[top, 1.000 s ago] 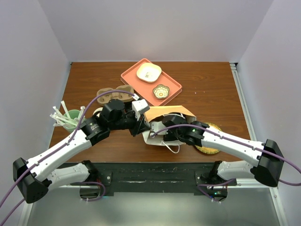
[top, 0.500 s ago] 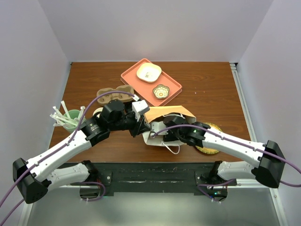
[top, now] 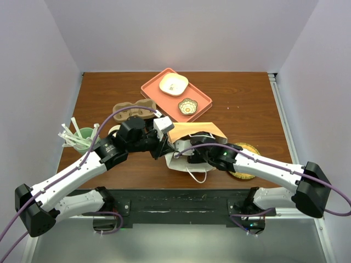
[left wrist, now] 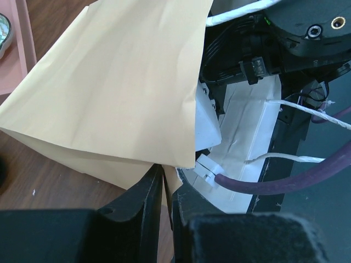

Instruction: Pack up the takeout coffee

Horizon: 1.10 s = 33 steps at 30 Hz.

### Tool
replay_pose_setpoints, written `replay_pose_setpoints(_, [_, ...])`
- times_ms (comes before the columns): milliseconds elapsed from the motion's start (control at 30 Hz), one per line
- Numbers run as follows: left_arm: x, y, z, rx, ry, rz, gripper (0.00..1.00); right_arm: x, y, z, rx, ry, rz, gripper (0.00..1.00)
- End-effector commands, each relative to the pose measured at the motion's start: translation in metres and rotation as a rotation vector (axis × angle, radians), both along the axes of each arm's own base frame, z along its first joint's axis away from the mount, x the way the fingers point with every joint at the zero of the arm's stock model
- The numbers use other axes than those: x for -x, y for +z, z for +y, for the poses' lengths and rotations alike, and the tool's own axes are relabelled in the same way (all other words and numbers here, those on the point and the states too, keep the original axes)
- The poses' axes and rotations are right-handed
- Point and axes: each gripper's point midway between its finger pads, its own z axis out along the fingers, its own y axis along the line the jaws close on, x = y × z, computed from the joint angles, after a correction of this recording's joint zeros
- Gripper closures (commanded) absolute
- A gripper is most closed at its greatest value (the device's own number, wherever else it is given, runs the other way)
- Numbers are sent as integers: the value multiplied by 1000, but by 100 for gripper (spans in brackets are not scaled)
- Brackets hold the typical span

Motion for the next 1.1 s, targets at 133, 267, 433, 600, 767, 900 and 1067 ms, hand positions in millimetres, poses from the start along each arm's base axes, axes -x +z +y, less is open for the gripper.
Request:
replay_pose_setpoints(133, [4,22,-9,70,-32,-24,84,-6,-10,10,-100,-60,1,39])
replay_pose_setpoints(267, [4,21,-9,70,-31,-21,84,-6,-14,11,-96,-59,14,37])
replay_pose_setpoints(433, [2,22,-9,70,-28,-28,84,-6,-15,11,-98,-66,23,26])
replay_pose_setpoints(600, [1,21,-8,66,-19,-27,83,-5,-8,13,-111,-48,20,9])
replay_pose_setpoints(767, [0,22,-8,66,-10,-31,82,-4,1,16,-117,-24,25,1])
replay_pose_setpoints(900, [-2,23,-8,66,-6,-29,80,-2,3,16,-112,-10,30,1])
replay_pose_setpoints(1067, [-4,25,-8,65,7,-26,80,2,10,17,-112,14,48,1])
